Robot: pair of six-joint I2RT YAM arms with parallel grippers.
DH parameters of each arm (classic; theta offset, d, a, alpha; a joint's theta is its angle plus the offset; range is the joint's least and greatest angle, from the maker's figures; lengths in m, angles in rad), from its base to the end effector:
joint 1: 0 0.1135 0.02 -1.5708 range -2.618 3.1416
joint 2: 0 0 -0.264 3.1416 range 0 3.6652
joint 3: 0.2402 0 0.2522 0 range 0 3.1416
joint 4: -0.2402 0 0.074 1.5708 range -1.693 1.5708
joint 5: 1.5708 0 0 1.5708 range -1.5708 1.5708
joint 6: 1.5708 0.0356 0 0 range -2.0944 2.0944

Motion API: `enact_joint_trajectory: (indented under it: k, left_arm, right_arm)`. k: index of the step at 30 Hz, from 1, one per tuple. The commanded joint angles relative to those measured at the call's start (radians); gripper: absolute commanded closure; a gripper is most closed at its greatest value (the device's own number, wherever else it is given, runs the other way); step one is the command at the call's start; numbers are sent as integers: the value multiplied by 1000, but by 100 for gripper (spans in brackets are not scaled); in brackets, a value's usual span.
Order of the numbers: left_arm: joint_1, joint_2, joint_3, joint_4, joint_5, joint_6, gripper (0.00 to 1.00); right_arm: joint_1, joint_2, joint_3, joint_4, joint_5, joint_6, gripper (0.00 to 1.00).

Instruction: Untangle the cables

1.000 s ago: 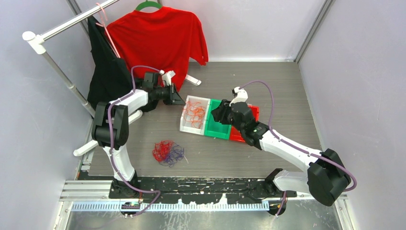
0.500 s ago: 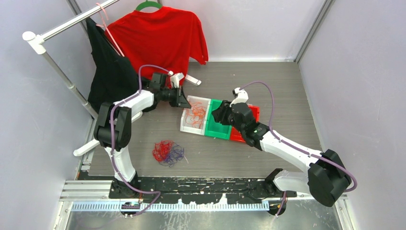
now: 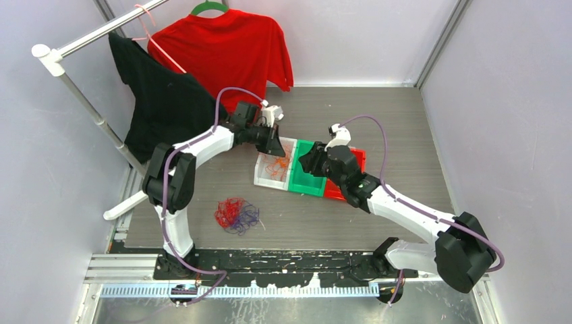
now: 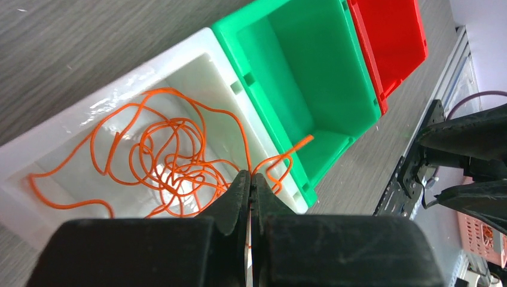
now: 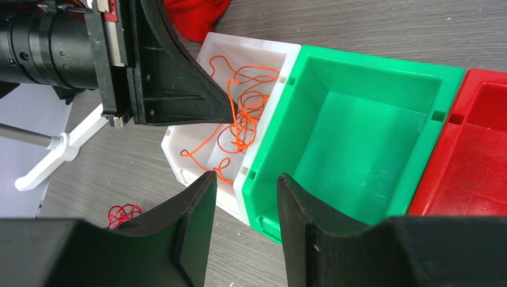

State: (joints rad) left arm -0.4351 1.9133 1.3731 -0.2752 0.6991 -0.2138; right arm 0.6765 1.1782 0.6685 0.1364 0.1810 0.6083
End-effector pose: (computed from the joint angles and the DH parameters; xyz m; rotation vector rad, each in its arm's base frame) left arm 0.3703 -0.1974 0.2139 0.6117 2.3534 -1.1358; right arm 0.2096 0.1600 0.2505 0.0554 1.9977 0.6704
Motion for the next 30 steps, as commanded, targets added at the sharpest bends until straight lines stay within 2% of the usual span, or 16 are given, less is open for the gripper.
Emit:
enact_joint_trajectory:
  k: [1, 6, 12, 14, 27, 30]
  left_arm:
    - [-14, -4, 53, -10, 5, 10, 100]
    - [-18, -14, 60, -29, -37, 22, 100]
    - [-35, -22, 24, -87, -381, 283, 100]
    - [-44, -22, -5, -69, -444, 341, 100]
    - [-161, -12, 4, -67, -546, 458, 100]
    - [-160, -45, 43, -107, -578, 477, 96]
  right_arm:
    - [-2, -37, -5, 41, 12, 16, 53]
    - [-2, -40, -12, 49, 14, 21, 53]
    - [-2, -46, -8, 49, 16, 19, 53]
    - [-2, -45, -6, 48, 14, 20, 53]
    - [-2, -54, 6, 26, 17, 12, 54]
    - [-2, -58, 8, 22, 20, 3, 53]
